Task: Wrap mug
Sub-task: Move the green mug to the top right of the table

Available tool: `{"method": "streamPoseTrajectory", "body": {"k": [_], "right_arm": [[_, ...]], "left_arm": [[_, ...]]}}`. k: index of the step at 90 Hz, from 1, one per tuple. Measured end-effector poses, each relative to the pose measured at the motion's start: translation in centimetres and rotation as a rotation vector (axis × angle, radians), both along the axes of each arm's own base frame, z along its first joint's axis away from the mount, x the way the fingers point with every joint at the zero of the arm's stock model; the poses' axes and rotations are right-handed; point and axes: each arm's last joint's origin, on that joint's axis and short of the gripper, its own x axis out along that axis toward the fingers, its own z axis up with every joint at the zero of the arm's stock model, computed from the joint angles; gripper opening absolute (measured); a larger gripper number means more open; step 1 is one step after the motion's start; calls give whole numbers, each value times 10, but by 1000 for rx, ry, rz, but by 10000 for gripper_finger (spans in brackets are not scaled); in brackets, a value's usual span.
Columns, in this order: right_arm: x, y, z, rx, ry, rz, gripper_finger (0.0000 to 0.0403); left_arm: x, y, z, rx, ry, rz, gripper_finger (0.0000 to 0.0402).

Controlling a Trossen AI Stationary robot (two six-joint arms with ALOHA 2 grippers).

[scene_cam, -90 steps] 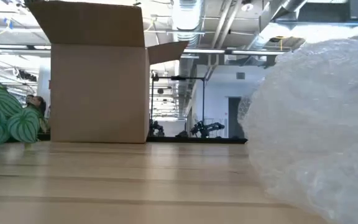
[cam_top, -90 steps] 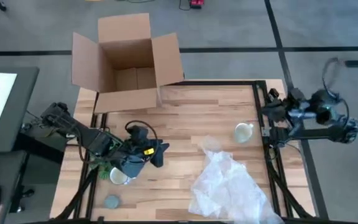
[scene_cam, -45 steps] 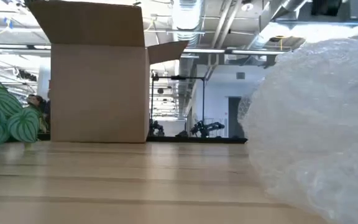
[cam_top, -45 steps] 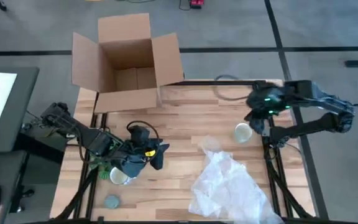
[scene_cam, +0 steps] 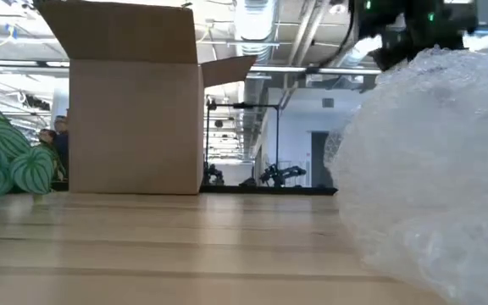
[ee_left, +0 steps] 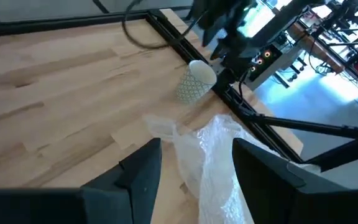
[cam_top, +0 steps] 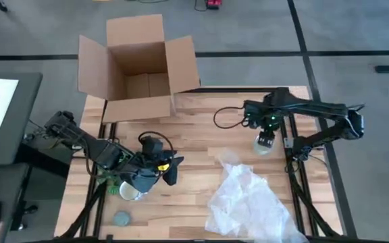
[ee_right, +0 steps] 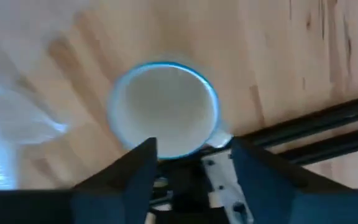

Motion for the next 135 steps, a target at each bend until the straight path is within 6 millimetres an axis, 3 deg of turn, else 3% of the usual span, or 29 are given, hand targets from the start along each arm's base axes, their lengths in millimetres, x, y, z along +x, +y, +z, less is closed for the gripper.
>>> {"method": "streamPoseTrajectory", "body": {"k": [15, 41, 51, 66, 78, 94, 110, 135], "right_arm": [[-2, -7, -25, -29, 2, 16, 229], [-4, -9, -60, -35, -22, 45, 202], [-2, -9, -65, -45, -45, 60, 157], [-2, -14, -66, -54, -66, 91, 28], [-3, -25, -62, -76, -79, 88, 15], [-8, -60, -41, -198, -125, 7, 6], [-28, -110, -25, -282, -201, -213, 5], [-55, -178, -42, -206, -151, -499, 4]], "left_arm": [[0, 0, 0, -1, -1, 0, 177], [0, 0, 0, -9, -6, 6, 177], [0, 0, 0, -19, -12, 12, 177], [0, 0, 0, -30, -17, 18, 177], [0, 0, 0, -39, -22, 23, 177], [0, 0, 0, -47, -29, 31, 177], [0, 1, 0, -54, -37, 43, 177], [3, 6, 0, -86, -54, 84, 177]]}}
